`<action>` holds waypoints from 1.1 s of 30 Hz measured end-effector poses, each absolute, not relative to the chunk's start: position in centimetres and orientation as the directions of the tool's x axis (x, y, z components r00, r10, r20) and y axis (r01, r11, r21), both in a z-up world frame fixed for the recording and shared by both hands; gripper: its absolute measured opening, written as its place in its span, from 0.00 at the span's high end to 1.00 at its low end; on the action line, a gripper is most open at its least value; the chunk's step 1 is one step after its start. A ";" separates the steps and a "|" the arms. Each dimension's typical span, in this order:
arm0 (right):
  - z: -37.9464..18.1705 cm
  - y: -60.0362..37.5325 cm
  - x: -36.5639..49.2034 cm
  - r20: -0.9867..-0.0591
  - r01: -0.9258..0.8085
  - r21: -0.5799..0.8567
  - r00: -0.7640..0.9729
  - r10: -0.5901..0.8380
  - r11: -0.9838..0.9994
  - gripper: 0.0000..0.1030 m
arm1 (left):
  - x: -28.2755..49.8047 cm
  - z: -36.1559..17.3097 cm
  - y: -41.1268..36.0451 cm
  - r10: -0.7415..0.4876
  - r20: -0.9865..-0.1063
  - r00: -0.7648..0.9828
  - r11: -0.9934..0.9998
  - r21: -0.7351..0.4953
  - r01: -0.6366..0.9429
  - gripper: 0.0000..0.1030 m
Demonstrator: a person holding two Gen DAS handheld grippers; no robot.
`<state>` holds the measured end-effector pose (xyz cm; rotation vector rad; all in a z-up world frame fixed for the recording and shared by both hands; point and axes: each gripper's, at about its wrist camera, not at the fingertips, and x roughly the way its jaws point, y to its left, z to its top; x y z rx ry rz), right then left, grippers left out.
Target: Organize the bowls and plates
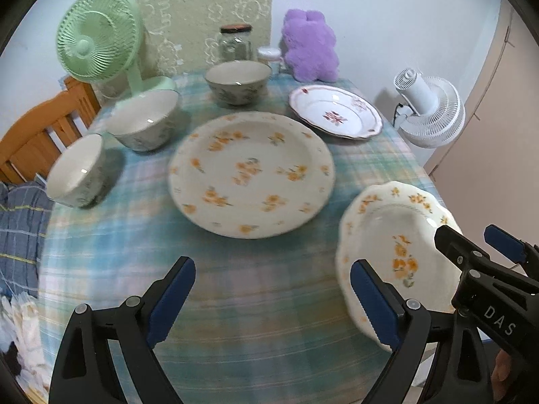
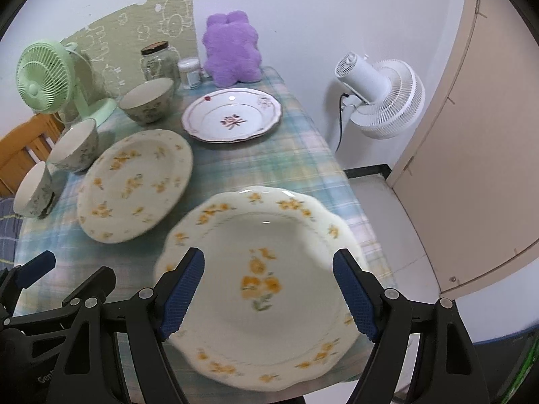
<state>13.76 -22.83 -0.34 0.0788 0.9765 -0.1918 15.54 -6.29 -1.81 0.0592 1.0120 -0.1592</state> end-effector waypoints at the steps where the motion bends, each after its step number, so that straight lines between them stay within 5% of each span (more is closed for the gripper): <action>1: -0.2 -22.1 13.7 -0.829 0.198 -0.017 0.546 -0.125 0.980 0.21 | 15.4 -1.7 -5.7 -0.106 -0.846 0.523 0.987 -0.024 0.161 0.08; 18: 1.4 -15.4 18.4 -0.810 0.205 0.011 0.576 -0.112 0.979 0.21 | 20.5 -0.5 0.3 -0.066 -0.840 0.538 0.995 -0.013 0.102 0.10; 33: -1.9 -15.8 28.3 -0.837 0.100 0.076 0.547 0.009 0.992 0.21 | 28.6 -4.5 -0.4 -0.003 -0.866 0.501 1.000 -0.005 -0.004 0.13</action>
